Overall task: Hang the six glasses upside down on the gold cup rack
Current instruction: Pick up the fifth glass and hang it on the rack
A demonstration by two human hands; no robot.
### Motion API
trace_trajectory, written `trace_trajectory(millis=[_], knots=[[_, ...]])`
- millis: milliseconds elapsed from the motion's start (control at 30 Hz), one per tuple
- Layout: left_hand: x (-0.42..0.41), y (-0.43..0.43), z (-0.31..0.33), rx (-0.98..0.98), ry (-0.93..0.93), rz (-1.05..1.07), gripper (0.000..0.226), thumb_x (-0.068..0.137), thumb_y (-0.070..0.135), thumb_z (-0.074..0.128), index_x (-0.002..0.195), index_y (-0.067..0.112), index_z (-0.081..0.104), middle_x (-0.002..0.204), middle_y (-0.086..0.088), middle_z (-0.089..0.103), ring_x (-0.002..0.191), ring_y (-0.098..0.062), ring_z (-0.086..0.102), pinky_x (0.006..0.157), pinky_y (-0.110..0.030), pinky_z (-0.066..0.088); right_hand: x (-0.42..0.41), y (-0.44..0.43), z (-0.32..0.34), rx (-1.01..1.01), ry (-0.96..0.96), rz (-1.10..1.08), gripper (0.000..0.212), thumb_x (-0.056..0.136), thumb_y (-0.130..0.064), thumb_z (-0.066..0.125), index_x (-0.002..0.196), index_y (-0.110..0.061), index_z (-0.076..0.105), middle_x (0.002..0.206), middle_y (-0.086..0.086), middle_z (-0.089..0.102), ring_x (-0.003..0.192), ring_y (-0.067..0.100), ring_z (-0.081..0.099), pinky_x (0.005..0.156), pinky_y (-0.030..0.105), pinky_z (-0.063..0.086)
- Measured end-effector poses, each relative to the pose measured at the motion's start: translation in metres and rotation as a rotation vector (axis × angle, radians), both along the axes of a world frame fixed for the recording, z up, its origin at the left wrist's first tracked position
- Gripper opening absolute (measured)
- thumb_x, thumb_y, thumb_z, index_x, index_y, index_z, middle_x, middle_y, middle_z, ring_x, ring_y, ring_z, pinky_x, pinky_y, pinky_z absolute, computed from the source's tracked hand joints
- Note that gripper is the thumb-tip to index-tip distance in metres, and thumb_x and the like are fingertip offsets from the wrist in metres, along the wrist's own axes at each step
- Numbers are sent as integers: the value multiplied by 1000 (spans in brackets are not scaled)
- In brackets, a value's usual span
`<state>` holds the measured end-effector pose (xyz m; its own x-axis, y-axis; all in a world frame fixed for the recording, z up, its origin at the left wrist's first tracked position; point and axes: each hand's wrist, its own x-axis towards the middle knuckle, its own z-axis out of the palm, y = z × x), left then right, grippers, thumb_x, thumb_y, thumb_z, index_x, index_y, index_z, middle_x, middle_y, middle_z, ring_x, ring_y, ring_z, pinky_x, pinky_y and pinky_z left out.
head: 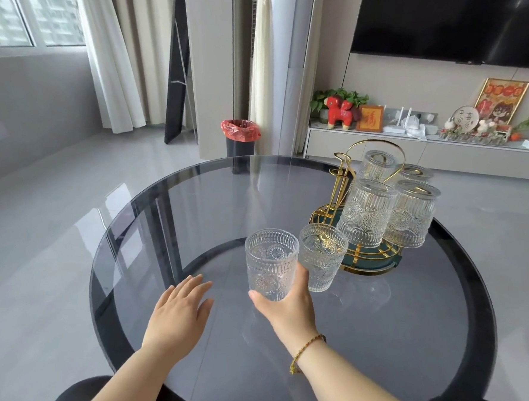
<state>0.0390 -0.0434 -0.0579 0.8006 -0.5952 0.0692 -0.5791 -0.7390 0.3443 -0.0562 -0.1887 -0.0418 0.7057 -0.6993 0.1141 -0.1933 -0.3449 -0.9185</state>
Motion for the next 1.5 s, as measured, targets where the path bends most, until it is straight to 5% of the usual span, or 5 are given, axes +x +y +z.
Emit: trace_trajectory(millis=[100,300,700,1000,1500], knots=[[0,-1,4,2,25,2,41,95,34,25,136,27,29,151,9,22,140,-9,15,116,-30,4,-13,-6,16,-37,-78,31,72,58,-19,78,118,-16,38,112,-5,46,106,11,44,81,2,28],[-5,-24,29,-117,51,-58,38,95,27,30,132,22,36,146,7,34,136,-12,27,113,-27,12,-43,-33,68,-73,-150,130,68,57,-20,76,114,-28,41,120,-3,52,113,13,48,99,29,39],[-9,-131,112,-247,-127,-365,41,94,26,33,134,20,34,147,3,35,137,-12,25,107,-22,10,-58,-143,176,-196,-204,-23,55,65,-21,74,109,-23,41,100,-8,54,87,2,53,69,14,44],[9,-197,146,-118,-157,-472,48,95,29,30,140,20,17,154,0,18,141,-16,13,115,-32,8,-9,-198,247,-393,81,-106,82,63,-38,73,128,-15,29,112,-5,35,107,16,42,92,35,44],[30,-214,137,-53,-150,-534,48,93,35,32,139,27,20,153,10,17,141,-8,9,115,-33,-3,81,-236,260,-514,405,-30,76,63,-35,74,125,-9,38,117,8,49,95,20,46,76,33,44]])
